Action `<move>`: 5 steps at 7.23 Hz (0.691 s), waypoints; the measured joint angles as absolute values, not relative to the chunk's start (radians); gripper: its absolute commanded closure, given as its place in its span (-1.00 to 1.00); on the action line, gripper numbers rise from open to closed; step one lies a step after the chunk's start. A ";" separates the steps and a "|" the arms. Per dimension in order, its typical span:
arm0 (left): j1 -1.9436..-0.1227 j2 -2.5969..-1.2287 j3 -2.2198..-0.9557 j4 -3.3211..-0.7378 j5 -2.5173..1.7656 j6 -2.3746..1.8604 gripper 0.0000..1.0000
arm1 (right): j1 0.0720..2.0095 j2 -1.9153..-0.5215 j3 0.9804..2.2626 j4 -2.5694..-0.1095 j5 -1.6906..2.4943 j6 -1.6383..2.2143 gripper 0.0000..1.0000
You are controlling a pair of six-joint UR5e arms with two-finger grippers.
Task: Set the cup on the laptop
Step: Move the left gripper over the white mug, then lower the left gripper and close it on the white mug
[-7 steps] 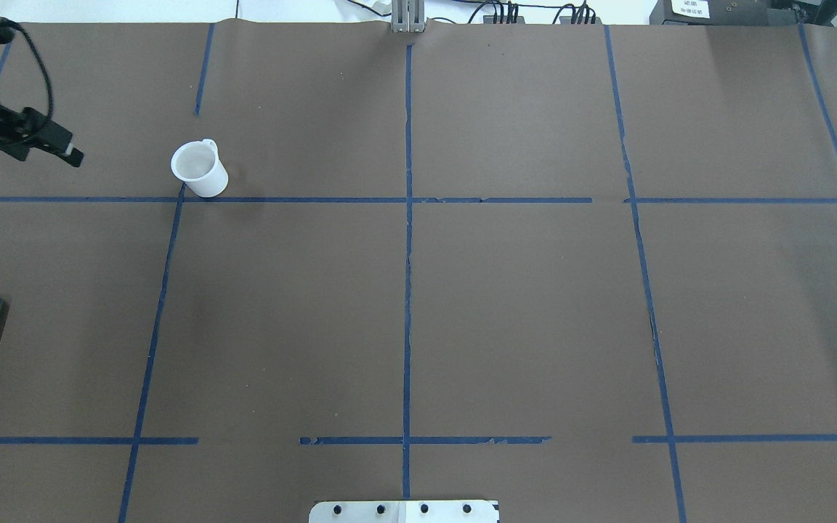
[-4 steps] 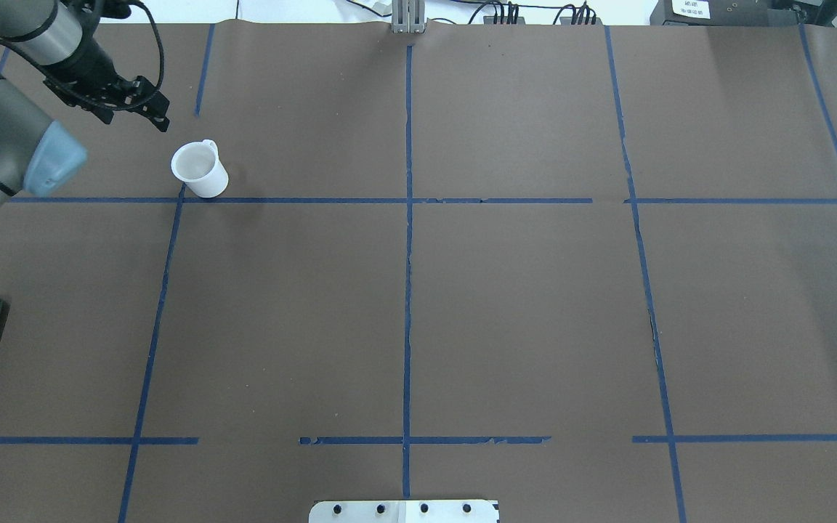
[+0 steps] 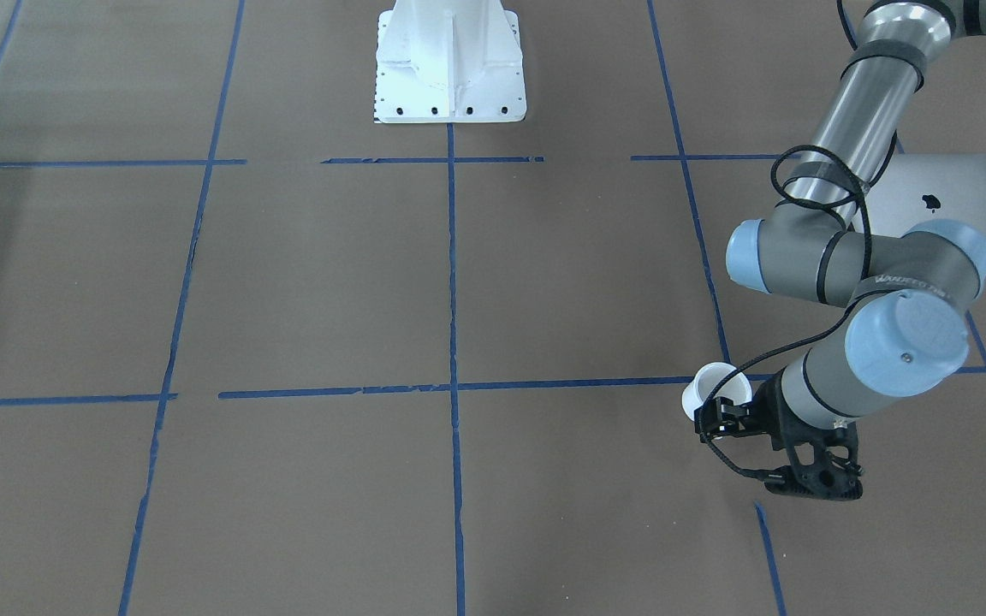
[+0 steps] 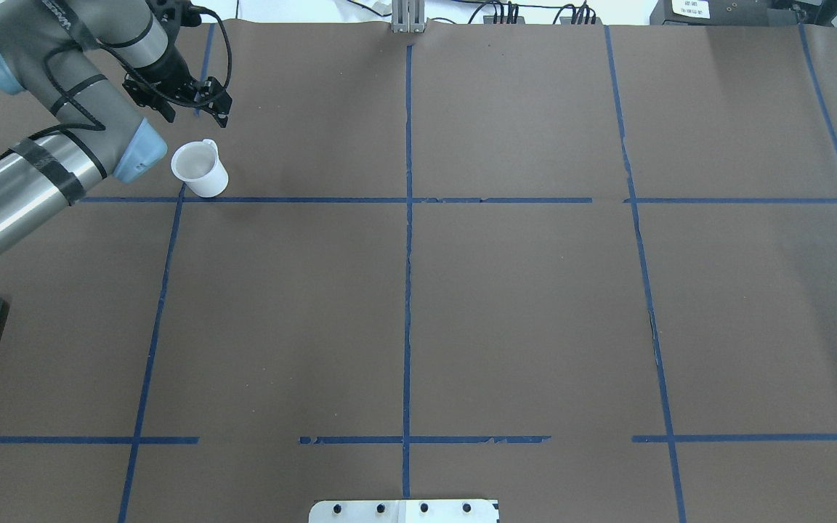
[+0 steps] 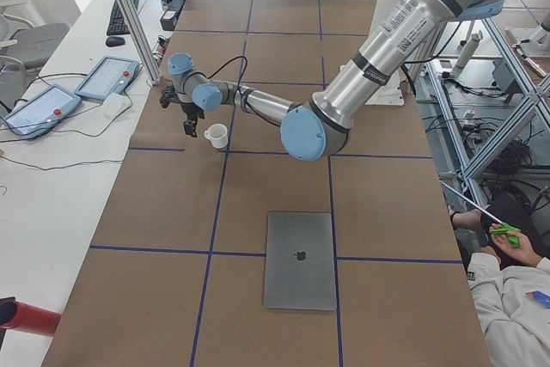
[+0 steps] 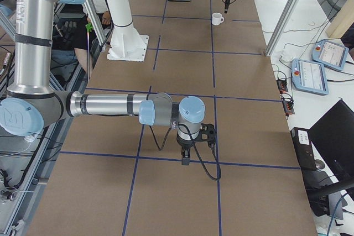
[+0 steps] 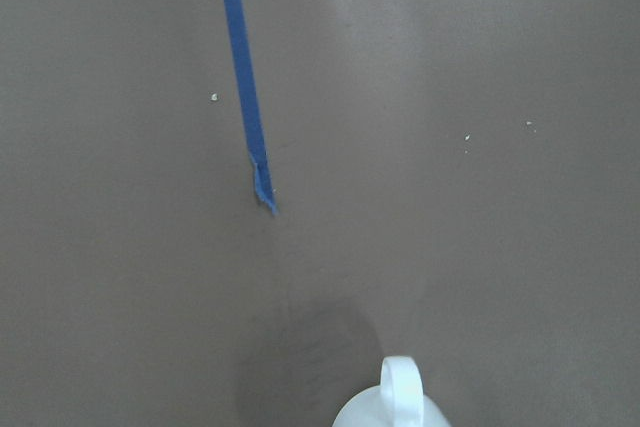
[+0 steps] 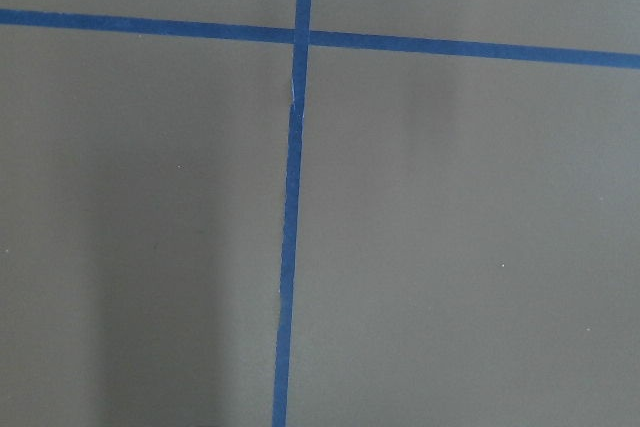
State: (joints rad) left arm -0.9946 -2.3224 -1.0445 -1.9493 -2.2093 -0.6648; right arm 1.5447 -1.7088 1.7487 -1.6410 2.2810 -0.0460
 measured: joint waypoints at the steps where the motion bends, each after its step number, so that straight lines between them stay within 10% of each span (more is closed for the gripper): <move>1: -0.974 -2.331 -1.013 -1.979 -2.187 -0.687 -0.64 | 1.545 -1.709 1.749 -1.640 2.281 -0.046 -1.00; 3: -0.948 -2.331 -0.991 -1.995 -2.153 -0.702 -0.24 | 1.545 -1.709 1.749 -1.640 2.281 -0.046 -1.00; 5: -0.938 -2.324 -0.987 -1.996 -2.147 -0.706 0.99 | 1.545 -1.709 1.749 -1.640 2.281 -0.046 -1.00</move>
State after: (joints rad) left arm -0.9384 -2.3244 -0.9866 -1.9961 -2.1469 -0.7059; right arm 1.5447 -1.7088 1.7487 -1.6405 2.2810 -0.0460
